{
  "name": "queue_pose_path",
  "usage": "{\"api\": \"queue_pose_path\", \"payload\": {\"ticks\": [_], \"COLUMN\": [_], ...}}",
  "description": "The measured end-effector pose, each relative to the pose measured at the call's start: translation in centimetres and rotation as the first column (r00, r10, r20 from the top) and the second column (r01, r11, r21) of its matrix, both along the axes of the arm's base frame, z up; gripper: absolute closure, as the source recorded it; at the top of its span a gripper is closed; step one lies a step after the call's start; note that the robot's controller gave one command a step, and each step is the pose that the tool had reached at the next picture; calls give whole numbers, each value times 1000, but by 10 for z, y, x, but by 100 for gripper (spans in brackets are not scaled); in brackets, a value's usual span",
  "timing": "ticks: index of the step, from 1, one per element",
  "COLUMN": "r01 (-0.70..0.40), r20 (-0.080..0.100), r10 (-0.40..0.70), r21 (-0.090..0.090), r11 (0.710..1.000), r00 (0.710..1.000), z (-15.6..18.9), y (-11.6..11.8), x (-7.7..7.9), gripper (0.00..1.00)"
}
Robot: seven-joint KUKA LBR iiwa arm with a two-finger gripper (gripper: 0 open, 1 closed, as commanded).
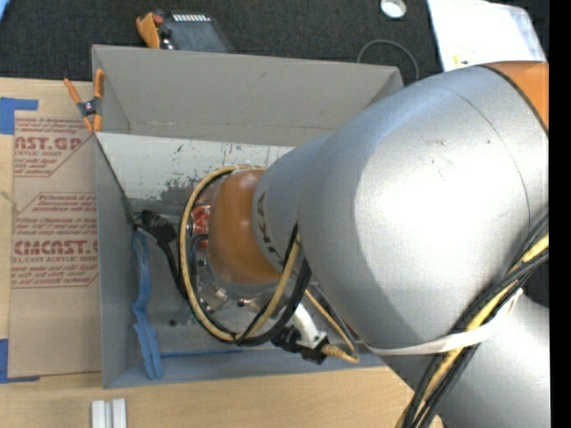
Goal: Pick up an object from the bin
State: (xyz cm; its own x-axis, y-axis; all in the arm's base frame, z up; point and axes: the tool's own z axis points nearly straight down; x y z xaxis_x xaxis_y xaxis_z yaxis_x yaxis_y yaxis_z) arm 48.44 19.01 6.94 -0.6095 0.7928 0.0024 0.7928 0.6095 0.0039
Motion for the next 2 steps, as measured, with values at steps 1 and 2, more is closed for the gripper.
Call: {"api": "queue_pose_path", "payload": {"ticks": [1,2], "r01": [-1,-1], "r20": [0,0], "r10": [1,1], "r21": [0,0], "r11": [1000,1000], "r00": [1000,1000], "z": [0,0], "y": [0,0], "x": [0,0], "gripper": [100,100]}}
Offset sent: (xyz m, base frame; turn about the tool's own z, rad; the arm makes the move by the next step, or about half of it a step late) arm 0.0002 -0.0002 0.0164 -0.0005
